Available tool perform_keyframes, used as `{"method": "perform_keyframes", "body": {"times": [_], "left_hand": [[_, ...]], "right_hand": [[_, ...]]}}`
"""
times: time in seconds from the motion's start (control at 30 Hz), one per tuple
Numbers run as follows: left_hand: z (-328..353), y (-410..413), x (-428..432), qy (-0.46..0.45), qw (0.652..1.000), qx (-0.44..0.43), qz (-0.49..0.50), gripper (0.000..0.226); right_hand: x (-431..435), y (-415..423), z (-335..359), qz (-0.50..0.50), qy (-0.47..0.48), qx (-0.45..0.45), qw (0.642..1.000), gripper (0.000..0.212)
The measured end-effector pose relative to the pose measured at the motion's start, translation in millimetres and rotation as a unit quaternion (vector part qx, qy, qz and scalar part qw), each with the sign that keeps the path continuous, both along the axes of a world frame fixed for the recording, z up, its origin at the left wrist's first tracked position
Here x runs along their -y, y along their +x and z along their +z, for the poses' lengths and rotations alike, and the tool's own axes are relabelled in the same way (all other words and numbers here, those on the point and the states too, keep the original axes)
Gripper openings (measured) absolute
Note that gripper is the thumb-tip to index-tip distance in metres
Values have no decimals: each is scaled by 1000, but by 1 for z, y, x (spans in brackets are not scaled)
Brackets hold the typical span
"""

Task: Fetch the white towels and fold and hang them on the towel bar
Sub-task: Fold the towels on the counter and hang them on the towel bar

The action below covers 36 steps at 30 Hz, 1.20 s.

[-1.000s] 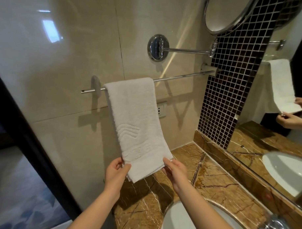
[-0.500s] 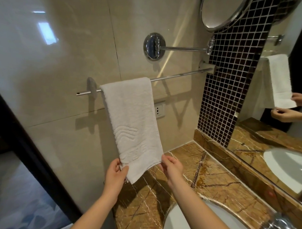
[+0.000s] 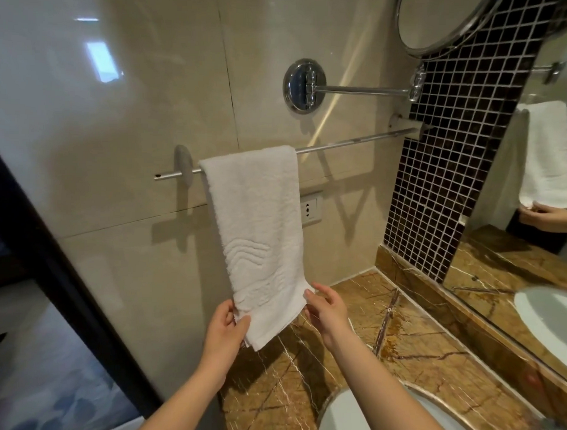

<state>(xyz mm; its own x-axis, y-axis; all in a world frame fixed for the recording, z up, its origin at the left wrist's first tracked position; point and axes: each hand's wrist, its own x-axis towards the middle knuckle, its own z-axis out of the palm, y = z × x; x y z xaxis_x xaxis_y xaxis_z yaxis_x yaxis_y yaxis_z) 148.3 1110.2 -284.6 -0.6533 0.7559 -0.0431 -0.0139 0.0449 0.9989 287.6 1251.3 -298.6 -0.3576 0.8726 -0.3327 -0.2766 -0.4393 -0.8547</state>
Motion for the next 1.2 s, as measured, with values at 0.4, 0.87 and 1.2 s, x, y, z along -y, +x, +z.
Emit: {"method": "perform_keyframes", "body": {"times": [0.4, 0.87, 1.2], "left_hand": [[5, 14, 13, 66, 982, -167, 52, 71], [5, 28, 5, 22, 972, -233, 32, 33], [-12, 18, 4, 28, 977, -211, 9, 41]], "right_hand": [[6, 6, -5, 7, -16, 33, 999, 36], [16, 14, -19, -42, -131, -46, 989, 31], [19, -8, 0, 70, -204, -152, 965, 38]]}}
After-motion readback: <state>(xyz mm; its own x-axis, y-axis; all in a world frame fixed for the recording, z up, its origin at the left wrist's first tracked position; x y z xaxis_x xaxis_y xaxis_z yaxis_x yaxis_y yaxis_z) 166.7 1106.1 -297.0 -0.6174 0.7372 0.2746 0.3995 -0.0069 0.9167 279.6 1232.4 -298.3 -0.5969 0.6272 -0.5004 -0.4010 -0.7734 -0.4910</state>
